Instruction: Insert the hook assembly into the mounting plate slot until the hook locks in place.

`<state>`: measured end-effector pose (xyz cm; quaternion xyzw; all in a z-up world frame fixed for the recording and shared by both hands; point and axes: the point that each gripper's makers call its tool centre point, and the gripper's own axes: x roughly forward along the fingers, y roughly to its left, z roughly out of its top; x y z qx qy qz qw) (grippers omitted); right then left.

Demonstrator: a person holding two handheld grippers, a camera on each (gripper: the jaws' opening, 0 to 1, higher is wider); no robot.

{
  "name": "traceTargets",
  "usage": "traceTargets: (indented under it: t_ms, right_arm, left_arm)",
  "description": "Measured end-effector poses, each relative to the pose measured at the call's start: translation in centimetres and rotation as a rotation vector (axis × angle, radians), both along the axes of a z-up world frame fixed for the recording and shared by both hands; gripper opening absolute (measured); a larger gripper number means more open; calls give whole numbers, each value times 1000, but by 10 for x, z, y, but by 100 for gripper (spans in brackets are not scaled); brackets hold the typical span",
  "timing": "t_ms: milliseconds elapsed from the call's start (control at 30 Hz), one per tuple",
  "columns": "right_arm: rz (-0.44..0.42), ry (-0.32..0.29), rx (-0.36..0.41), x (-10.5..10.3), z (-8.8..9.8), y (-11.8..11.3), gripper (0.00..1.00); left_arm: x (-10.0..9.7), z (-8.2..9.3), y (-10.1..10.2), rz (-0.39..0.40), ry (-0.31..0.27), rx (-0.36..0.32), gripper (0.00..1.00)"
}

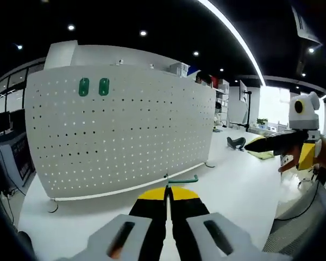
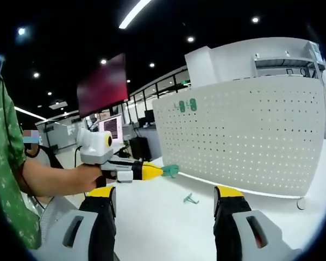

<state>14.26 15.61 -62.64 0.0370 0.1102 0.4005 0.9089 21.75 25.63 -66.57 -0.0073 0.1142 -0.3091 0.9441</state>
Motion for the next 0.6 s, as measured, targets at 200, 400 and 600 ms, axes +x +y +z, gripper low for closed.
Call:
traceTargets:
  t_ms: [200,400,600]
  right_arm:
    - [1,9,17,1,2,3,69]
    - [4,28,34,3,2,5,64]
    - [2,63,57,6,0,7,59]
  left_arm:
    - [-4,7,-2,-1,-12,-24,1]
    - [-8,13,-4,-1,-25,-37,1]
    - [-11,20,-7,-9,-44,-40,1]
